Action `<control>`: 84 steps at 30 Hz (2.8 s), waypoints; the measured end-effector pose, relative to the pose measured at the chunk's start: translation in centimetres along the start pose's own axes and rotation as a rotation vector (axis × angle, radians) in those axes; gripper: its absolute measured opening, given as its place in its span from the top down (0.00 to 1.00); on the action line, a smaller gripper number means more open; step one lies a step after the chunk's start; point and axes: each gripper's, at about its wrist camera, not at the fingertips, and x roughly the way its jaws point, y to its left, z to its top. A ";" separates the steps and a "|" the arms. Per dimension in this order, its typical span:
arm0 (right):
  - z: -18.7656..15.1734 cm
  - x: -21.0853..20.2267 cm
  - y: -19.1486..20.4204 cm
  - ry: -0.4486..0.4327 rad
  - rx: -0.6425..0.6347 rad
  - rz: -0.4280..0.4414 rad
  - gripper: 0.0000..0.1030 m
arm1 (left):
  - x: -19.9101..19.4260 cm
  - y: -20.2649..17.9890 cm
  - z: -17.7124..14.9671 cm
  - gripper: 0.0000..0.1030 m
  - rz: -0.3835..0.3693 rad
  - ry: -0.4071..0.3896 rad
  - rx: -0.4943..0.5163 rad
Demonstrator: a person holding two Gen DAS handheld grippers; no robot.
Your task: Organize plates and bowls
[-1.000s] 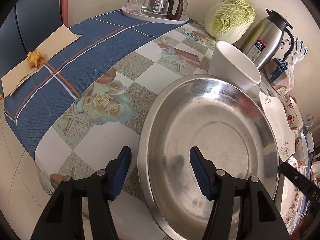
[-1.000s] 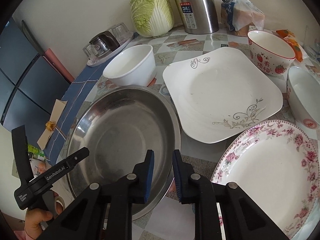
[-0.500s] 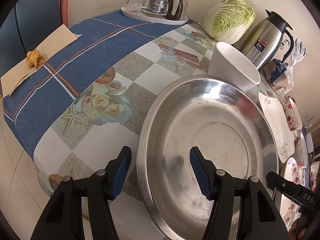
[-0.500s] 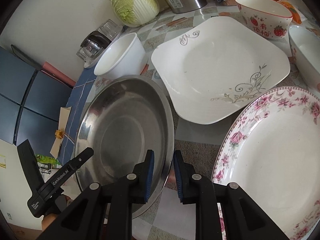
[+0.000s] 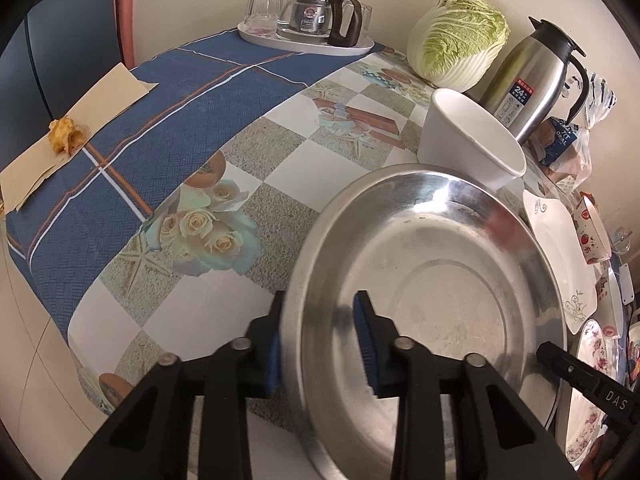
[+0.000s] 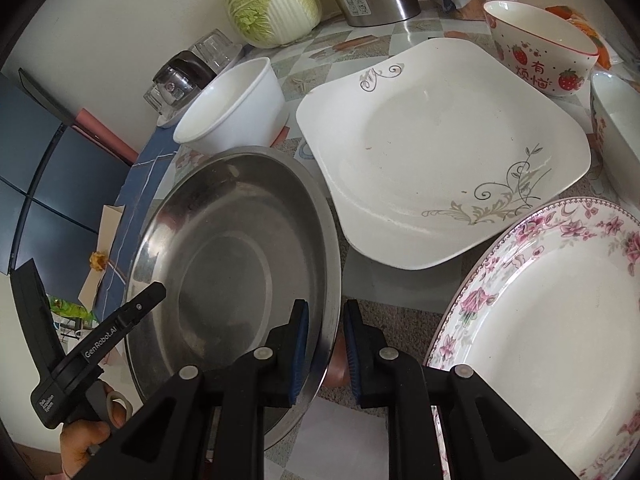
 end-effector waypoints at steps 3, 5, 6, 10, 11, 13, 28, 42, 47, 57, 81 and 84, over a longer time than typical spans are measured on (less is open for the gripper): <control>0.0 -0.6 0.8 -0.023 -0.045 -0.029 0.79 | -0.5 0.0 -0.2 0.72 0.018 -0.003 0.013; 0.0 -1.1 1.1 -0.040 -0.062 -0.017 0.79 | -1.3 0.0 -0.2 0.73 0.023 -0.016 0.023; 0.1 -1.4 1.3 -0.050 -0.069 -0.012 0.79 | -1.7 -0.1 -0.1 0.73 0.026 -0.025 0.028; 0.3 -2.6 2.0 -0.090 -0.110 -0.003 0.79 | -3.5 -0.5 0.7 0.73 0.043 -0.053 0.046; 0.3 -2.9 2.2 -0.101 -0.117 0.001 0.79 | -3.8 -0.7 1.0 0.73 0.046 -0.049 0.047; 0.6 -3.6 2.1 -0.120 -0.109 0.018 0.79 | -4.4 -1.2 1.5 0.73 0.046 -0.051 0.053; 1.7 -7.0 1.0 -0.207 -0.070 0.043 0.79 | -6.4 -4.4 2.7 0.73 0.067 -0.025 0.076; 2.5 -10.0 -2.0 -0.298 -0.010 0.008 0.79 | -6.9 -10.5 4.5 0.71 0.048 -0.019 0.110; 3.1 -11.5 -4.8 -0.346 0.068 0.005 0.79 | -6.4 -14.3 5.7 0.71 0.020 -0.017 0.151; 4.1 -13.5 -9.4 -0.428 0.174 -0.031 0.79 | -4.5 -19.1 6.7 0.66 -0.048 -0.010 0.165; 7.7 -10.7 -11.3 -0.393 0.196 -0.108 0.78 | 0.2 -19.2 9.3 0.66 -0.124 0.059 0.059; 7.7 -9.9 -10.9 -0.372 0.178 -0.115 0.77 | 0.2 -18.4 9.2 0.66 -0.135 0.058 0.037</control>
